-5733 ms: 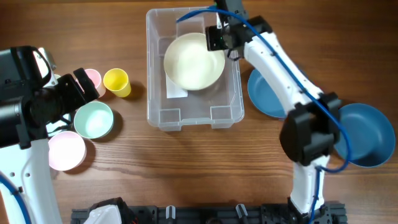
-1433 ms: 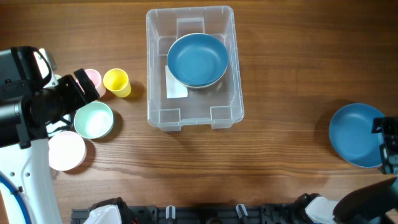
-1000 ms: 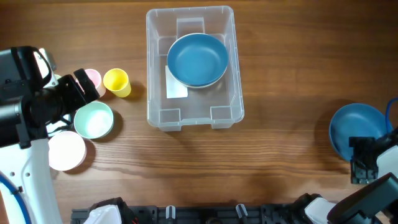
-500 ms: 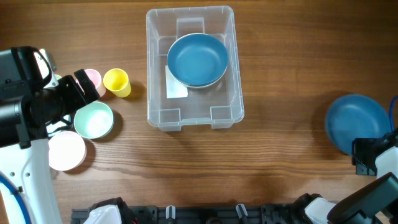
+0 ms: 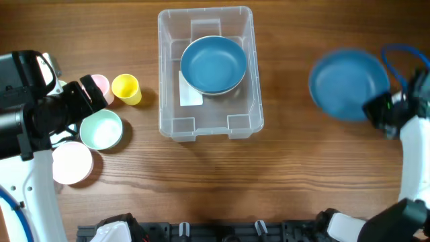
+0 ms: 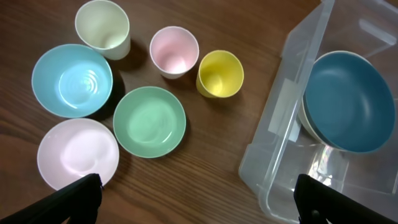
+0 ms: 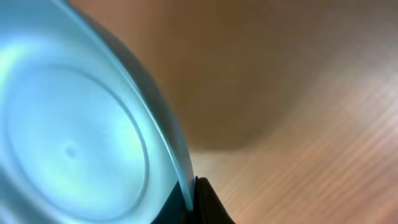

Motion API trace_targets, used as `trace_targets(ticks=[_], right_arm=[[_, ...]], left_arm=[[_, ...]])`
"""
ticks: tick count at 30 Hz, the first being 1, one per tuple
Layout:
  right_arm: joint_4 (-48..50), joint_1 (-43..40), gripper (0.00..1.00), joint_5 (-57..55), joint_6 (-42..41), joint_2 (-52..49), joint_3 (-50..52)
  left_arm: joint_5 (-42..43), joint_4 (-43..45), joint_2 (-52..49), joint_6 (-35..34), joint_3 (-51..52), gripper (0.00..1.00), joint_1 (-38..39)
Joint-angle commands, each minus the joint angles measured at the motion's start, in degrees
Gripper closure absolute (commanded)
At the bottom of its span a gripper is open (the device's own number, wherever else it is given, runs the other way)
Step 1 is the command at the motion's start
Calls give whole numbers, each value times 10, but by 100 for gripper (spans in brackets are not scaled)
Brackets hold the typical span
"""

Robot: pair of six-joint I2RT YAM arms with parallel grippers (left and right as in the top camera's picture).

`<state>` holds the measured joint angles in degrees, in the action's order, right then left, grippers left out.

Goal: Pack container
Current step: 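Carry the blue plate into the container, stack it, withdraw right arm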

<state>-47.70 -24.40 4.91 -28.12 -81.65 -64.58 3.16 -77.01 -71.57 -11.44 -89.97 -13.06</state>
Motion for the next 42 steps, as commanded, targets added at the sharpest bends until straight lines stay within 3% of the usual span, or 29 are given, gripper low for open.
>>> trace_targets(ticks=[1, 7, 14, 20, 25, 26, 27, 29, 35, 39, 40, 41, 42], right_arm=[[-34, 95, 96, 9, 73, 9, -122], [-92, 295, 96, 1, 163, -34, -302], [-250, 429, 96, -6, 190, -276, -607], [-220, 451, 96, -6, 145, -410, -638], [-196, 451, 96, -6, 144, -445, -638], [-192, 451, 90, -6, 144, -445, -638], [-189, 451, 68, -6, 145, -445, -638], [-190, 451, 56, -6, 145, -445, -638], [-204, 446, 44, -35, 143, -427, -638], [-212, 419, 40, -98, 100, -374, -638], [-217, 403, 31, -101, 99, -352, -638], [-226, 388, 6, -100, 99, -334, -638], [-239, 370, 0, -101, 101, -318, -638]], left_arm=[[9, 0, 1, 6, -9, 0, -3], [9, -2, 1, 7, -9, 0, -3], [9, -2, 1, 6, -9, 0, -3], [9, -2, 1, 5, -9, 0, -3], [9, -2, 1, 5, -9, 0, -3], [9, -2, 1, 5, -9, 0, -3], [9, -2, 1, 5, -9, 0, -3], [9, -2, 1, 5, -9, 0, -3], [9, -5, 1, 5, -9, 0, -3], [9, -6, 1, 5, -9, 0, -3], [9, -6, 1, 5, -9, 0, -3], [9, -6, 1, 5, -9, 0, -3], [9, -6, 1, 5, -9, 0, -3]])
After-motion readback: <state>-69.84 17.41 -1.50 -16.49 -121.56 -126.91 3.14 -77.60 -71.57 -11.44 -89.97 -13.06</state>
